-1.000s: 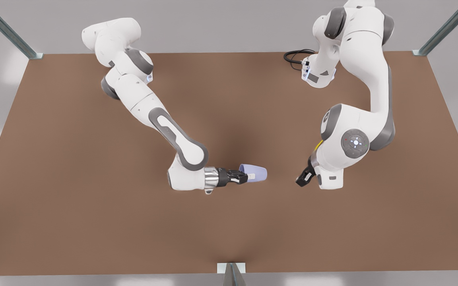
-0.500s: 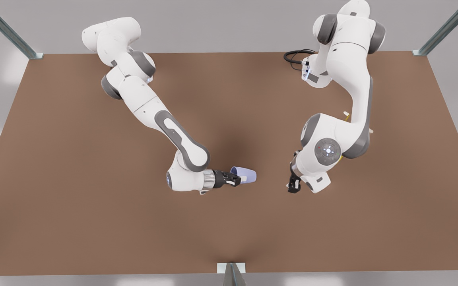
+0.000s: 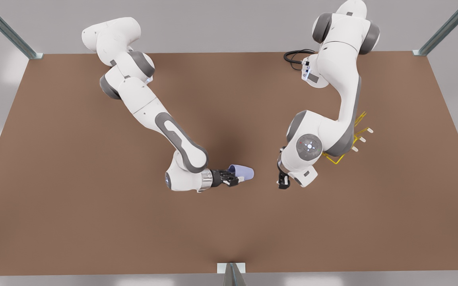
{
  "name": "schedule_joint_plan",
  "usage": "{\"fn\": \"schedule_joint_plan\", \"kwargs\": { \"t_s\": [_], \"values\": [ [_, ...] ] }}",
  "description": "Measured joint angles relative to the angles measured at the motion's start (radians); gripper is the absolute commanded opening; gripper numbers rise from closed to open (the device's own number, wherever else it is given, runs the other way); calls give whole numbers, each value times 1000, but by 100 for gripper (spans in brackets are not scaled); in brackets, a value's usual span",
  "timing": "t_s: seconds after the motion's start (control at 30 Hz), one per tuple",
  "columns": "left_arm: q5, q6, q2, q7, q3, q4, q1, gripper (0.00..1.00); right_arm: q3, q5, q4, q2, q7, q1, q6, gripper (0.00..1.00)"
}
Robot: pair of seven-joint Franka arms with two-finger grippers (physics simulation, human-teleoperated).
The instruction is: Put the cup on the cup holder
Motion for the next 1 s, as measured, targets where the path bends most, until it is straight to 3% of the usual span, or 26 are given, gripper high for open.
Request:
{"fn": "schedule_joint_plan", "kwargs": {
  "t_s": [0.23, 0.43, 0.57, 0.63, 0.77, 0.83, 0.93, 1.0],
  "values": [
    [-1, 6, 5, -54, 0, 0, -46, 100, -50, -29, -44, -27, -13, -76, -24, 100],
    [20, 79, 117, -125, 5, 67, -132, 100, -66, -329, -43, -110, -24, -232, -162, 100],
    [62, 120, 176, -183, 6, 115, -154, 100, -172, -658, -6, -402, -27, -323, -331, 100],
    [79, 135, 191, -210, 6, 117, -178, 100, -183, -819, -6, -560, -36, -356, -435, 100],
    [133, 155, 190, -256, 4, 55, -229, 100, -194, -995, -24, -725, -58, -394, -666, 100],
    [155, 167, 202, -276, 2, 35, -243, 100, -193, -1043, -117, -802, -75, -425, -723, 100],
    [170, 196, 236, -301, 2, 30, -247, 100, -199, -1074, -431, -979, -106, -476, -687, 100],
    [175, 216, 250, -316, 2, 32, -245, 100, -314, -1082, -486, -1008, -124, -361, -665, 100]
  ]
}}
